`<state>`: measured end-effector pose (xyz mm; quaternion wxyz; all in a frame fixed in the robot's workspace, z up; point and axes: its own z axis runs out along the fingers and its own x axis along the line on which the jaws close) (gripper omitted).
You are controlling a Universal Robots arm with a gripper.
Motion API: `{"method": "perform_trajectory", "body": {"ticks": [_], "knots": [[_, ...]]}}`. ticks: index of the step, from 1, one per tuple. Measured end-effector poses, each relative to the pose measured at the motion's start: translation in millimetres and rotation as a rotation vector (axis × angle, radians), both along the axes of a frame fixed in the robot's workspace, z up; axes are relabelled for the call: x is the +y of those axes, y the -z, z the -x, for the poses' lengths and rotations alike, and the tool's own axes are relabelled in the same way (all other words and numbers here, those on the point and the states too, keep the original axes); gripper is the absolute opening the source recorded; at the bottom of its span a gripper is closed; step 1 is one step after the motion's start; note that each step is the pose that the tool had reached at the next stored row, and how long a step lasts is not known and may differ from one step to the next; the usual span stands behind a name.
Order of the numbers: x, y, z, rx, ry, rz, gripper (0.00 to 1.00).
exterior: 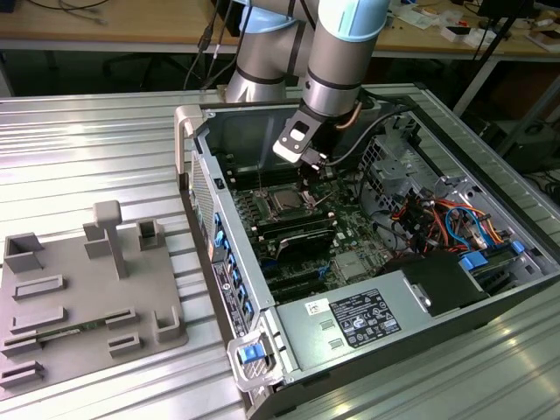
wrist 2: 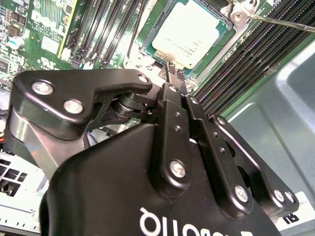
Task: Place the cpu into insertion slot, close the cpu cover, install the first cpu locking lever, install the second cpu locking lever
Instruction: 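Close the cpu cover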
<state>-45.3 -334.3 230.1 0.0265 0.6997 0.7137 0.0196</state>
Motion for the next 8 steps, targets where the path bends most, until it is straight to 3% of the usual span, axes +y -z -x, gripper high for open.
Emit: {"method": "perform_trajectory", "body": {"ticks": [8], "knots": [[0.0, -2.2, -5.3, 0.0000, 0.000, 0.0000, 0.11]]}}
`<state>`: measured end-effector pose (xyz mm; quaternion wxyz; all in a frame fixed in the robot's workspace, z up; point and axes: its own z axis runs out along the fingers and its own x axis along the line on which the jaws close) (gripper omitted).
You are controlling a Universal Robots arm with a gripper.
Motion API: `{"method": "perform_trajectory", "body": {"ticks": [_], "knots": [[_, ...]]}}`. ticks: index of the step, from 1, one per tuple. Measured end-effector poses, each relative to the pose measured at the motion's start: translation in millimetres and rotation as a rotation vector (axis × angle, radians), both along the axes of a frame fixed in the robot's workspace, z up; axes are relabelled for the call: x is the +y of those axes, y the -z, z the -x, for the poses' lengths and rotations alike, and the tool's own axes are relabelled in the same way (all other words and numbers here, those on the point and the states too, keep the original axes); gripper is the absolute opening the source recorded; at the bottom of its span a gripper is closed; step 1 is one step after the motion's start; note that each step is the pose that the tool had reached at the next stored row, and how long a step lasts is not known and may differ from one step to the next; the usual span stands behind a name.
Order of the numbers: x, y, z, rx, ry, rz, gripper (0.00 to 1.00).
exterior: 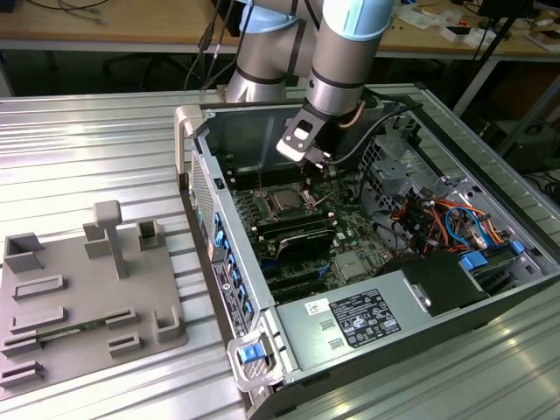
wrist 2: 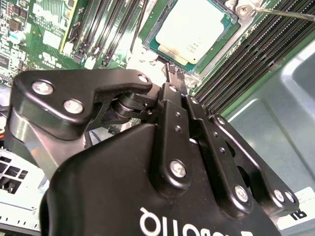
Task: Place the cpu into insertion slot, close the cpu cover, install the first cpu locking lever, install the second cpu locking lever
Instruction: 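Close the cpu cover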
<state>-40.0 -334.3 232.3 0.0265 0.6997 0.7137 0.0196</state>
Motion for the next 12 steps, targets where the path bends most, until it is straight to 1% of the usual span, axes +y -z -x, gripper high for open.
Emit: {"method": "perform_trajectory", "body": {"ticks": [4, 6, 7, 8, 12], "knots": [[0.0, -12.8, 0.0, 0.0000, 0.000, -0.0001, 0.11], [0.0, -17.8, 0.0, 0.0000, 0.000, -0.0001, 0.11], [0.0, -23.0, 0.0, 0.0000, 0.000, 0.0000, 0.11], [0.0, -26.5, 0.0, 0.0001, 0.000, 0.0001, 0.11], [0.0, -26.9, -0.8, 0.0001, 0.000, 0.0000, 0.11]]}}
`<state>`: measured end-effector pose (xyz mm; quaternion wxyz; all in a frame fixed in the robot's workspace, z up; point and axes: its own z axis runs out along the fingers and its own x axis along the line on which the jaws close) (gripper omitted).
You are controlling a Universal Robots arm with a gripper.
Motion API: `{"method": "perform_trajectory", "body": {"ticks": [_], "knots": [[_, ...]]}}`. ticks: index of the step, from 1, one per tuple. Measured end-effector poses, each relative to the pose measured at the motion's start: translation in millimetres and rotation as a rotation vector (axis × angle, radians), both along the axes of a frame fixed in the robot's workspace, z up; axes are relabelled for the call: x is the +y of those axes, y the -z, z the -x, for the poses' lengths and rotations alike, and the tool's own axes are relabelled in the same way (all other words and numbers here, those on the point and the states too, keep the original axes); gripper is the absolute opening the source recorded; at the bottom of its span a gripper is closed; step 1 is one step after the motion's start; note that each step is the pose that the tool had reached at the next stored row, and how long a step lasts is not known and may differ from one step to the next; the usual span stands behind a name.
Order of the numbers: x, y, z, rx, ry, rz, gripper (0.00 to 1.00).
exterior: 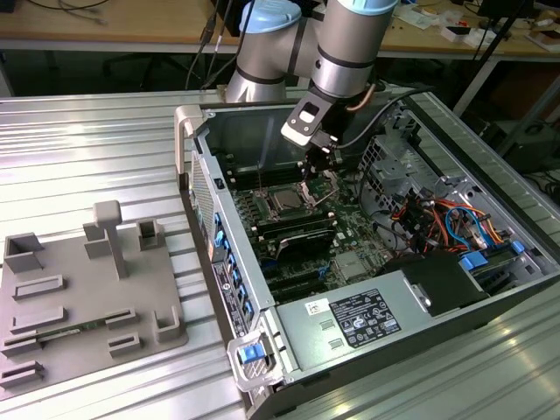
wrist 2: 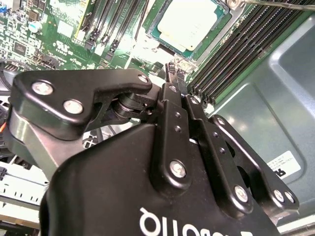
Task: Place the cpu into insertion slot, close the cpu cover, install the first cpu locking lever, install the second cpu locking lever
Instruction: 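Close the cpu cover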
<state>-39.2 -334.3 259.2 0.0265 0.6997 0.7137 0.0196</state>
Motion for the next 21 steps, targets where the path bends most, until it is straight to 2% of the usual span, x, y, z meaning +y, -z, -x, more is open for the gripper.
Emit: {"method": "perform_trajectory", "body": {"ticks": [11, 18, 20, 21], "knots": [[0.0, 0.0, -2.4, 0.0000, 0.000, 0.0000, 0.11], [0.0, -0.7, -14.7, 0.0001, 0.000, 0.0001, 0.11], [0.0, -2.7, -18.6, 0.0000, 0.000, 0.0000, 0.11], [0.0, -5.8, -23.3, 0.0000, 0.000, 0.0000, 0.11]]}}
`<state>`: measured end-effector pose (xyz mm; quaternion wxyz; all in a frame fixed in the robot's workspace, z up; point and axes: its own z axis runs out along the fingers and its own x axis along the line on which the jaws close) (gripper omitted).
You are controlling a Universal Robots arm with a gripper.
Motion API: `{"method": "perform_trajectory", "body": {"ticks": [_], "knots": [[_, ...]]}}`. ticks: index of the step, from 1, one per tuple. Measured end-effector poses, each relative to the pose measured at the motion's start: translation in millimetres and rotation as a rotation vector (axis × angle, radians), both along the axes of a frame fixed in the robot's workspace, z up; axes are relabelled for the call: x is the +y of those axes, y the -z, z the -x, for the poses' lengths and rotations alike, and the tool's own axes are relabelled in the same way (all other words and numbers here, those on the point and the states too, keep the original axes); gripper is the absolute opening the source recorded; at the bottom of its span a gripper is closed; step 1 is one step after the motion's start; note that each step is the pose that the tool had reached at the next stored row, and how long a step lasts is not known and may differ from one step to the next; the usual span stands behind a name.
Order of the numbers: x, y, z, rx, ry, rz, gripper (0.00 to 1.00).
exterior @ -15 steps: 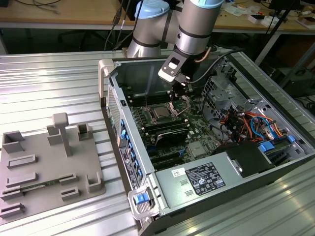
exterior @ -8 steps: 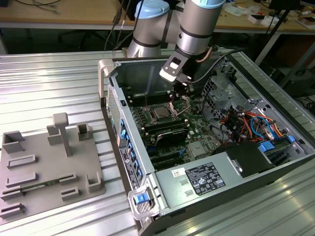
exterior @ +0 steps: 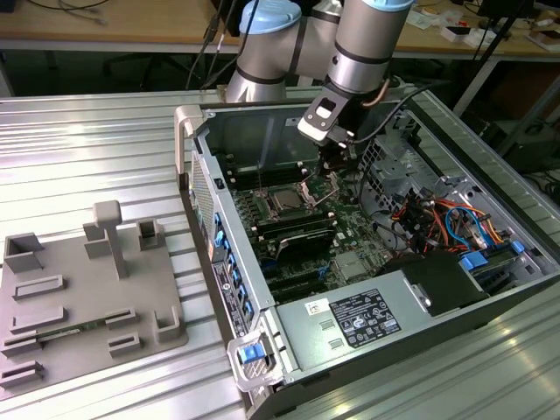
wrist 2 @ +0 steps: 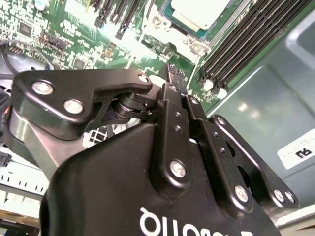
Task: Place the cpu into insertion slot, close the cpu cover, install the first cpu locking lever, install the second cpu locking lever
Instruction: 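Close the cpu cover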
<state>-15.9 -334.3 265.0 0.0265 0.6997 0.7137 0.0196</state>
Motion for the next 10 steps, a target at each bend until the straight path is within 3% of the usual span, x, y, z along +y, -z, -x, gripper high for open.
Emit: {"method": "perform_trajectory", "body": {"ticks": [6, 10], "knots": [[0.0, -3.5, -11.5, 0.0000, 0.000, -0.0002, 0.11], [0.0, -3.9, -27.3, 0.0016, 0.000, 0.0002, 0.11]]}}
